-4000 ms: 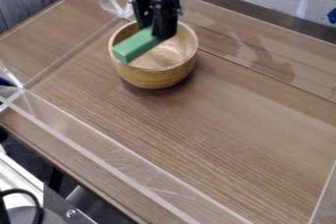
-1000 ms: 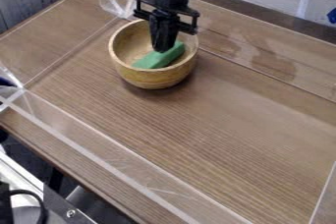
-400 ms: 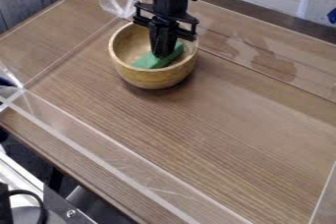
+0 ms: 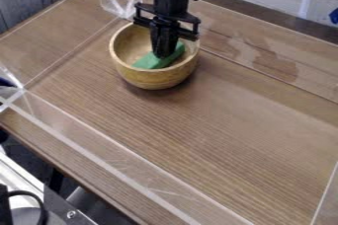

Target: Put the green block in the brown bowl

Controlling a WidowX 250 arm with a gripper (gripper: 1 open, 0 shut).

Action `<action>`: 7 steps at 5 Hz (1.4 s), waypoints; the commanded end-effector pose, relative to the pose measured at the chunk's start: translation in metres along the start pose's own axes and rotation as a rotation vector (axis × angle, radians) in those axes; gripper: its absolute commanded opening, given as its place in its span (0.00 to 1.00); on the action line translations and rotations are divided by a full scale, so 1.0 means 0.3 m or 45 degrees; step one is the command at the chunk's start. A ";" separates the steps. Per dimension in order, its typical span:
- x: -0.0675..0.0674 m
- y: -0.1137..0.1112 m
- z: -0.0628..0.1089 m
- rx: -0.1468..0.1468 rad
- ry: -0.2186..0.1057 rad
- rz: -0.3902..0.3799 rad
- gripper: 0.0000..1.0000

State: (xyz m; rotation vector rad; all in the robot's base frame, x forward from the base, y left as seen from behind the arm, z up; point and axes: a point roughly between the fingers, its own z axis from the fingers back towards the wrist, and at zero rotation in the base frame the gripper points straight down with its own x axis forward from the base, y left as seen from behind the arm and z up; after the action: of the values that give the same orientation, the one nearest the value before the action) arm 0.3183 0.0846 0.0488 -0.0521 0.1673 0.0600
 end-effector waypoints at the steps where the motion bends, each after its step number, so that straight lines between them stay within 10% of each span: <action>1: 0.015 -0.004 0.037 0.005 -0.077 0.061 0.00; 3: -0.008 0.006 0.068 -0.063 -0.030 0.083 0.00; 5: 0.013 -0.003 -0.008 -0.038 0.029 0.064 0.00; 7: 0.007 0.028 -0.096 -0.120 0.034 0.090 0.00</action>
State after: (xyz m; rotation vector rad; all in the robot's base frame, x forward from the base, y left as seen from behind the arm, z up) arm 0.3157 0.0885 0.0377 -0.1413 0.1860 0.1501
